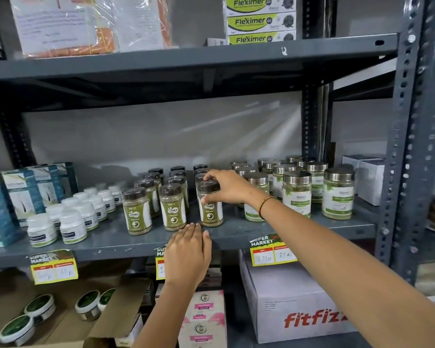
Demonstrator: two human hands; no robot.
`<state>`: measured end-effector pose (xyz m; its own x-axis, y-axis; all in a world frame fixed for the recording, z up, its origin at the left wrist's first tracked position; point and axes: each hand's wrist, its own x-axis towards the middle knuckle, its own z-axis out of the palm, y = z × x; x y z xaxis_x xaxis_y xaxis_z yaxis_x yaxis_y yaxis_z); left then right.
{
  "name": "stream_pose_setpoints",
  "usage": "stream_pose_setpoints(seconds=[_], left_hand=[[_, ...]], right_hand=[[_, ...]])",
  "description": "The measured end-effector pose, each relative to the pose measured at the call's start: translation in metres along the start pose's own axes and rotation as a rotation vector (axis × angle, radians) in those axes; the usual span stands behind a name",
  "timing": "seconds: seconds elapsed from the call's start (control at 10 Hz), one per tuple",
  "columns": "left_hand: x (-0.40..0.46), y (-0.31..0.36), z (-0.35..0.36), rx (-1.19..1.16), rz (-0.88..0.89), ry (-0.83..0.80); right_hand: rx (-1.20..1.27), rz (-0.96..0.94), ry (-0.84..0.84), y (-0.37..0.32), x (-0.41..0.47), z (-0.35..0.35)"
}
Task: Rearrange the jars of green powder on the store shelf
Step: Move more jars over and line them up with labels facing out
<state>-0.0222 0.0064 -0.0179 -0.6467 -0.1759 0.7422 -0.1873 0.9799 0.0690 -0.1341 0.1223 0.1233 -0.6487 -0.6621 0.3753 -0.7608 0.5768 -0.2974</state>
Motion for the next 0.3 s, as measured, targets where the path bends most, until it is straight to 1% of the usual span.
stream_pose_setpoints(seconds=[0.2, 0.3], left_hand=[[0.0003, -0.0030, -0.0013, 0.002, 0.027, 0.003], [0.0016, -0.0038, 0.0005, -0.017, 0.028, -0.028]], right_hand=[[0.011, -0.006, 0.019, -0.0036, -0.0046, 0.0022], [0.020, 0.000, 0.036, -0.0037, -0.0084, 0.0016]])
